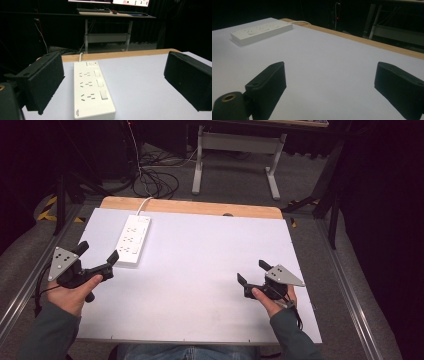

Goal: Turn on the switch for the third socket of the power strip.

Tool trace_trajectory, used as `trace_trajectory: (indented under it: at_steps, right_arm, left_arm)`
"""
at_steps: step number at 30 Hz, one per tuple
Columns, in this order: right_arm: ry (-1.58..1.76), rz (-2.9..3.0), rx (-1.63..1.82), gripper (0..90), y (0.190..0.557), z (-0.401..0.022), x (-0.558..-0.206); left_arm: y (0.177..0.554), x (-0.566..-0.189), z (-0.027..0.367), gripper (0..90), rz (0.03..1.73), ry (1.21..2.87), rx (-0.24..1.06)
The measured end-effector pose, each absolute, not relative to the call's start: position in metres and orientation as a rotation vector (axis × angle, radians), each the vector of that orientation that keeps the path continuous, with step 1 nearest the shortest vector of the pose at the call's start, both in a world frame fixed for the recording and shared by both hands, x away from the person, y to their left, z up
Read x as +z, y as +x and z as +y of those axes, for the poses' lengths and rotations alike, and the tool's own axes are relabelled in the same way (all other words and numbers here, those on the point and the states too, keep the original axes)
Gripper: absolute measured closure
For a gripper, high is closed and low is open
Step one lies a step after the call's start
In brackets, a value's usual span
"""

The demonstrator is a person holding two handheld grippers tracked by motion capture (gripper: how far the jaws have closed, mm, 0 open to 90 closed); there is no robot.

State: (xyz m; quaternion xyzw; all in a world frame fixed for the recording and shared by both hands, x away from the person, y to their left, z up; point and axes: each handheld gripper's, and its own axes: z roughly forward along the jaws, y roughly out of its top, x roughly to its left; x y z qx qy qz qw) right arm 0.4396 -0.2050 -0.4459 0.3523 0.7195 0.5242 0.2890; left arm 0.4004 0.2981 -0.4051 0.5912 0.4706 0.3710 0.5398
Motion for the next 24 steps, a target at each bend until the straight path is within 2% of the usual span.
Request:
trace_trajectory:
  at_steps: [24]
  right_arm:
    - [0.942,1.92,1.398,10.7,0.4395,-0.2056,-0.4458]
  left_arm:
    - [0.4023,-0.4071,0.2983,1.7,1.127,1.42,0.864]
